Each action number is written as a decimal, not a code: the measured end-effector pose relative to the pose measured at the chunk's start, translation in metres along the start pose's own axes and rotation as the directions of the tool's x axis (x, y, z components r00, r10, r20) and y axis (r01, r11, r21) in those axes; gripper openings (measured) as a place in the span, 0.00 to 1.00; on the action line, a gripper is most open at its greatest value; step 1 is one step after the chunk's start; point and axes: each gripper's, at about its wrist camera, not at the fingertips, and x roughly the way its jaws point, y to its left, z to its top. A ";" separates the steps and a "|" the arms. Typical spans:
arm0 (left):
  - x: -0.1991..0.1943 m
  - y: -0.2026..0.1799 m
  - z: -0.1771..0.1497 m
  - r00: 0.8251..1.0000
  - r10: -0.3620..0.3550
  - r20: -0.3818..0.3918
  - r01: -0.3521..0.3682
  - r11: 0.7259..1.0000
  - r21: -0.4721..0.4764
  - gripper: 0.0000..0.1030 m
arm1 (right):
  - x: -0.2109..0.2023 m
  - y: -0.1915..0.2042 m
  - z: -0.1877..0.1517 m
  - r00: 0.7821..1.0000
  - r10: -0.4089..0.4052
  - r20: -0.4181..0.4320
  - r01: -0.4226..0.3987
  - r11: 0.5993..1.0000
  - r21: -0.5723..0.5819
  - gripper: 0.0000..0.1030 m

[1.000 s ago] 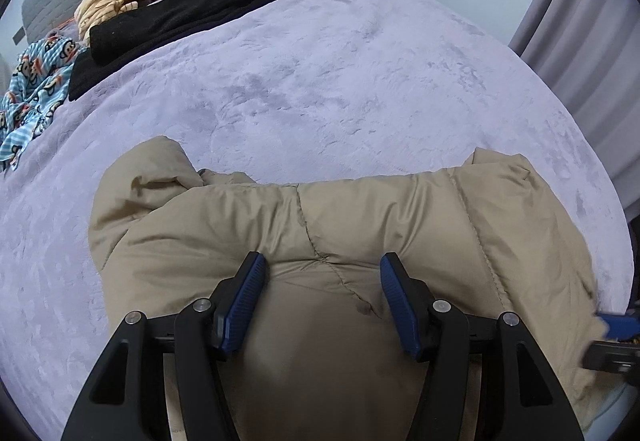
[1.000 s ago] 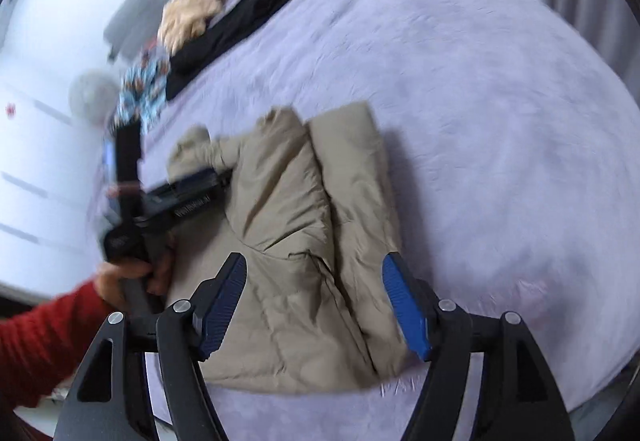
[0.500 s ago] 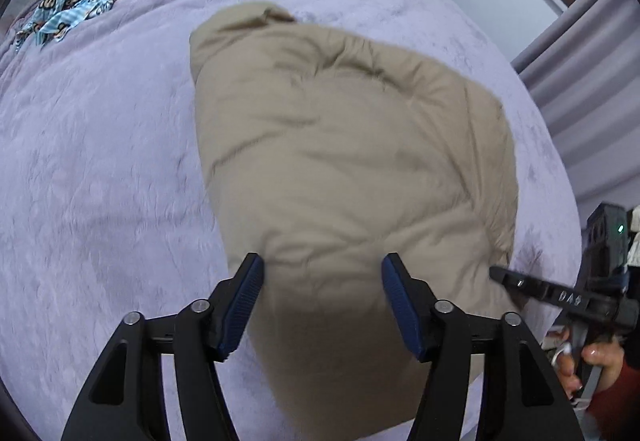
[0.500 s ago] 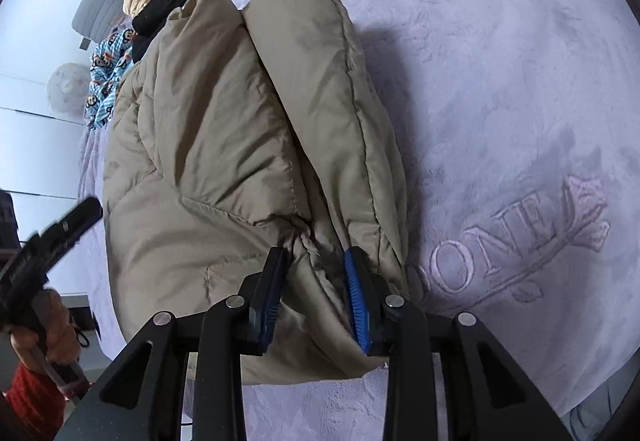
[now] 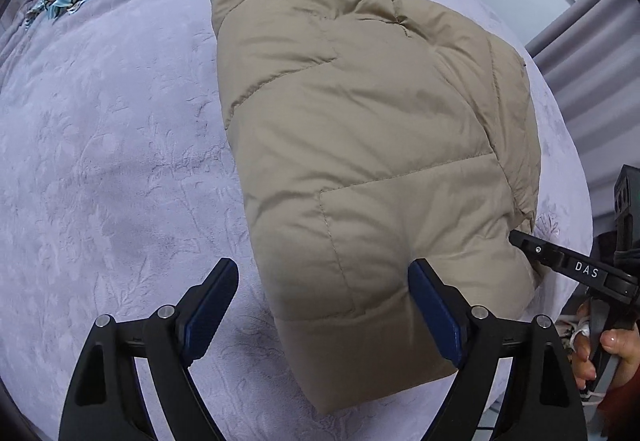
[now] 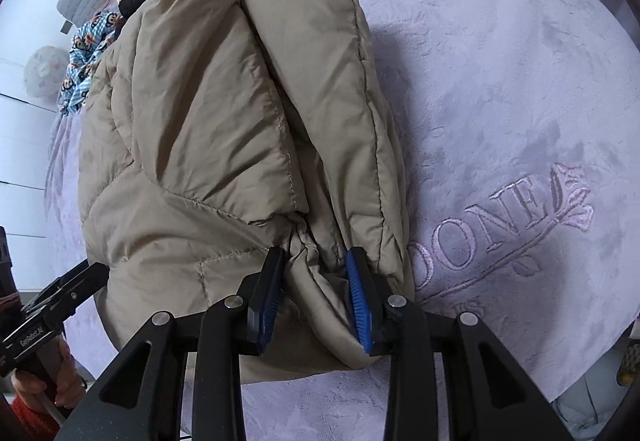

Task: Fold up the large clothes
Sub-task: 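Lower the beige jacket bundle onto the bed and open both tools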

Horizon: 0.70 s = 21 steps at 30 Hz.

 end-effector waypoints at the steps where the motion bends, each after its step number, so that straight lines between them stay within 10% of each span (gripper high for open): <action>1: -0.003 0.001 -0.001 1.000 -0.001 -0.006 0.001 1.000 0.001 0.85 | -0.001 0.005 -0.002 1.000 -0.009 0.008 0.009 1.000 0.003 0.36; 21: -0.041 0.034 0.004 0.998 0.065 0.019 -0.063 0.992 -0.106 0.85 | -0.043 0.035 -0.004 0.999 -0.019 0.026 0.019 1.000 0.002 0.61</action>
